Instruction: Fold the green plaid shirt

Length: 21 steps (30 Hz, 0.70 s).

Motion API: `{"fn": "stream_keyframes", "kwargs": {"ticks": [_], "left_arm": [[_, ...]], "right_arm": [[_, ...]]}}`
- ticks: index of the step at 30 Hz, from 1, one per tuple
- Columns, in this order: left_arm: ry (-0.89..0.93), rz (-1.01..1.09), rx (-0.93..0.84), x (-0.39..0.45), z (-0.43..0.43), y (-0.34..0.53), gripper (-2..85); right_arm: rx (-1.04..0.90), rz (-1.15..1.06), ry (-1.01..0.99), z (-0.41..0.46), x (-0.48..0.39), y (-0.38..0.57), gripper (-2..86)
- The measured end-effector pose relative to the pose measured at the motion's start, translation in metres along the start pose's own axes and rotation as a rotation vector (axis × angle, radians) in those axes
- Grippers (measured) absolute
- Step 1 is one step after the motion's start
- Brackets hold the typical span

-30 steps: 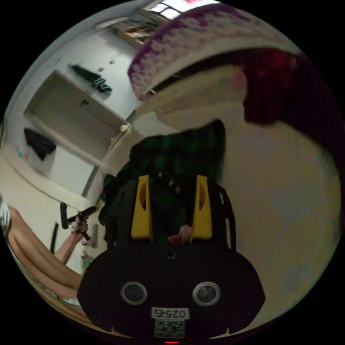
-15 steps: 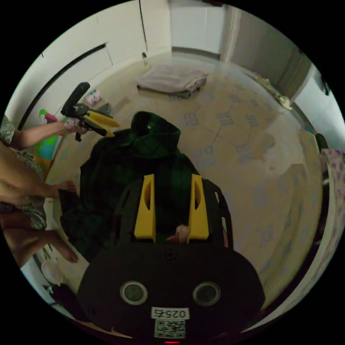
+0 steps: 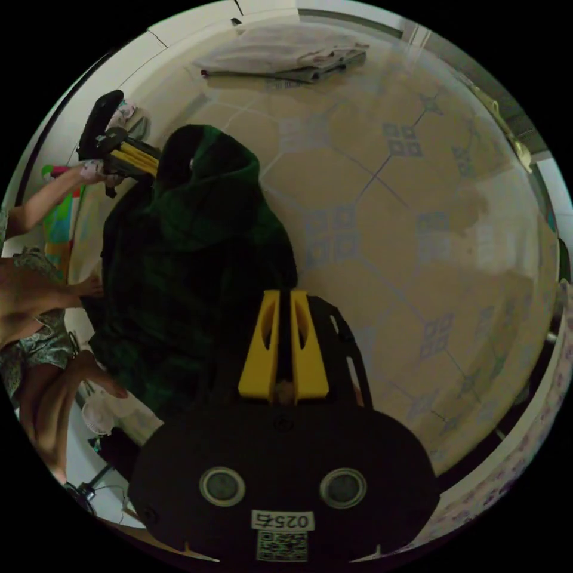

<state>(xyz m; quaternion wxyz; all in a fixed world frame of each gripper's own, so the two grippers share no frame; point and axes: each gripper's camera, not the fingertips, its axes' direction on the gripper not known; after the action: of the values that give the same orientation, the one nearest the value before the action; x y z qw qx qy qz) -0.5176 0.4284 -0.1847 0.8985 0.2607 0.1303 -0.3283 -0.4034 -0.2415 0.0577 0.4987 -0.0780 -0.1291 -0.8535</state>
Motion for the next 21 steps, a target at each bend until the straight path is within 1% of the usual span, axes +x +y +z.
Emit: {"fn": "stream_keyframes", "kwargs": {"ticks": [3,5,7,9,10,11,12,13,14,16,17,19,20,21], "left_arm": [[-0.025,0.024,0.013,0.000,-0.013,0.004,0.6],[-0.049,0.077,0.013,0.005,-0.018,0.004,2.3],[-0.074,0.172,0.023,0.011,-0.020,0.003,4.7],[-0.017,0.194,0.060,0.010,-0.026,-0.003,9.7],[0.026,0.208,0.100,0.009,-0.030,-0.006,11.8],[0.052,0.220,0.126,0.011,-0.032,-0.007,12.8],[0.109,0.242,0.162,0.016,-0.033,-0.008,14.6],[0.189,0.263,0.106,0.024,-0.026,-0.012,15.3],[0.238,0.271,0.063,0.029,-0.021,-0.015,15.1],[0.468,0.333,-0.044,0.057,-0.004,-0.022,12.6],[0.544,0.347,-0.092,0.065,0.002,-0.025,11.8],[0.853,0.404,-0.335,0.106,0.027,-0.030,10.0],[0.921,0.416,-0.394,0.116,0.033,-0.028,9.8],[1.004,0.459,-0.524,0.139,0.043,-0.021,9.7]], "right_arm": [[0.135,0.036,0.065,-0.052,-0.032,0.038,0.7],[0.210,0.027,0.107,-0.087,-0.059,0.067,0.1],[0.312,0.029,0.160,-0.139,-0.106,0.108,-0.4],[0.355,0.021,0.209,-0.178,-0.149,0.138,-0.7],[0.383,0.036,0.299,-0.204,-0.180,0.158,-0.8],[0.404,0.050,0.344,-0.217,-0.195,0.169,-0.8],[0.442,0.065,0.419,-0.243,-0.226,0.190,-0.9],[0.478,0.071,0.482,-0.268,-0.255,0.210,-0.9],[0.487,0.060,0.500,-0.280,-0.269,0.218,-0.9],[0.507,0.058,0.514,-0.322,-0.316,0.249,-0.9],[0.509,0.058,0.514,-0.331,-0.327,0.257,-0.9],[0.509,0.091,0.521,-0.361,-0.363,0.285,-1.0],[0.508,0.112,0.520,-0.368,-0.370,0.293,-1.0],[0.509,0.171,0.501,-0.382,-0.381,0.308,-1.0]]}}
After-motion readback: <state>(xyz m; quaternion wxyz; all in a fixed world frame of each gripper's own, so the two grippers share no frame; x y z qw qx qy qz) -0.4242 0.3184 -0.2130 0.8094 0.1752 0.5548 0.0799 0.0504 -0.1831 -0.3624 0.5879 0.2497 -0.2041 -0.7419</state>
